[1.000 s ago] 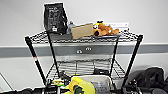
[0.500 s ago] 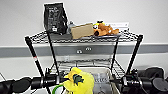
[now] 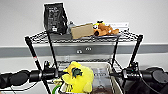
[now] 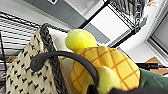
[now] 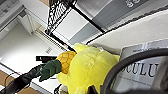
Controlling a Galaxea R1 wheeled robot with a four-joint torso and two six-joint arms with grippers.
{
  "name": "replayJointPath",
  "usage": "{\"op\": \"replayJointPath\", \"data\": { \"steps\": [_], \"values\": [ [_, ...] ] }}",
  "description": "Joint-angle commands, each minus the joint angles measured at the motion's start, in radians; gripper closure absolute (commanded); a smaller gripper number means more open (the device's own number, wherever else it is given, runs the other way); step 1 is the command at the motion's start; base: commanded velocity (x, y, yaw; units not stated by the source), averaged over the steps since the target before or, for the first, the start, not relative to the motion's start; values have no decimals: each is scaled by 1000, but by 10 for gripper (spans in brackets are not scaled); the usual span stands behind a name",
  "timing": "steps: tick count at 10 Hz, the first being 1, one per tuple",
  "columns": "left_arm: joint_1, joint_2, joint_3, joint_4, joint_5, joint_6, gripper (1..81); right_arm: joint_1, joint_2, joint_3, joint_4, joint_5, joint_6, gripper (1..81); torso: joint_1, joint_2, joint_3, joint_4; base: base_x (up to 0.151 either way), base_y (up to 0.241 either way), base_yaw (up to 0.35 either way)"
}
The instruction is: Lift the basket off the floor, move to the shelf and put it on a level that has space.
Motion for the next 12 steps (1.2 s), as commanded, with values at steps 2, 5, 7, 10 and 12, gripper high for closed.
{"op": "replayJointPath", "data": {
  "steps": [2, 5, 7, 10, 12],
  "values": [
    [-165, 74, -103, 0, -99, -2, 811, 168, 109, -137, 0, 4, -5, 811, 0, 0, 0, 0, 0, 0, 0],
    [-179, 147, -246, 33, -159, 2, 811, 222, 193, -309, -41, -35, -6, 811, 0, 0, 0, 0, 0, 0, 0],
    [-195, 205, -326, 42, -159, 2, 811, 259, 233, -396, -58, -84, -5, 811, 0, 0, 0, 0, 0, 0, 0],
    [-228, 271, -435, 82, -150, 2, 811, 282, 294, -505, -106, -99, -5, 811, 0, 0, 0, 0, 0, 0, 0],
    [-262, 319, -510, 83, -138, 2, 811, 312, 356, -608, -123, -134, -5, 811, 1, 0, -1, 0, 0, 0, 0]
  ]
}}
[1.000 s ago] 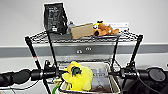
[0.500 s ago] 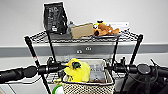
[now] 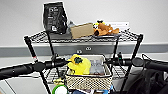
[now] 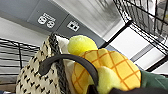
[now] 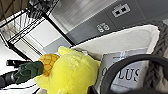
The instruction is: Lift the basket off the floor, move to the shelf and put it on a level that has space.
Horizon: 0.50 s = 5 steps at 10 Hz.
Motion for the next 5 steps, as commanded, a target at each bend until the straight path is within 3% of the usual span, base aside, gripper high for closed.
{"op": "replayJointPath", "data": {
  "steps": [1, 5],
  "values": [
    [-243, 78, -114, 39, -29, 4, 811, 228, 106, -149, -50, -47, -5, 811, 0, 0, 0, 0, 0, 0, 0],
    [-308, 234, -355, 48, 55, 7, 811, 254, 195, -335, -79, -67, -5, 811, 0, 0, 0, 0, 0, 0, 0]
  ]
}}
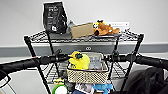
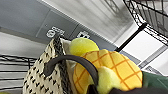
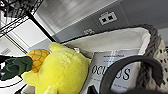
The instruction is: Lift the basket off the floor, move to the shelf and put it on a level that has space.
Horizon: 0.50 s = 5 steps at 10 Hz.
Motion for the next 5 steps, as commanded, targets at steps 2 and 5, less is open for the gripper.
{"op": "replayJointPath", "data": {
  "steps": [2, 5],
  "values": [
    [-275, 165, -221, 36, -3, 4, 811, 242, 116, -197, -23, -4, -5, 811, 0, 0, 0, 0, 0, 0, 0],
    [-293, 226, -334, 42, 15, 7, 811, 245, 199, -327, -29, -7, -5, 811, 1, 1, -1, 0, 0, 0, 0]
  ]
}}
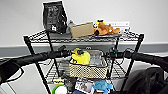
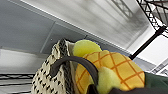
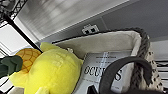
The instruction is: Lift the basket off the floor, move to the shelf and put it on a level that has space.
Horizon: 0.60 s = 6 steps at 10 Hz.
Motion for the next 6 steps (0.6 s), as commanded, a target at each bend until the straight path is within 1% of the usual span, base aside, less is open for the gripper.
{"op": "replayJointPath", "data": {
  "steps": [1, 2, 3, 4, 6],
  "values": [
    [-245, 72, -114, 27, -35, 7, 811, 219, 99, -115, 1, 19, -8, 811, 0, 0, 0, 0, 0, 0, 0],
    [-244, 92, -160, 37, -33, 7, 811, 220, 116, -144, -4, 19, -8, 811, 0, 0, 0, 0, 0, 0, 0],
    [-242, 111, -205, 48, -15, 7, 811, 216, 137, -179, -11, 20, -8, 811, 0, 0, 0, 0, 0, 0, 0],
    [-242, 120, -234, 50, -10, 7, 811, 217, 166, -233, -28, 19, -7, 811, 1, 1, -1, 0, 0, 0, 0],
    [-242, 137, -280, 71, -9, 5, 811, 220, 185, -283, -36, 20, -7, 811, 1, 1, -1, 0, 0, 0, 0]
  ]
}}
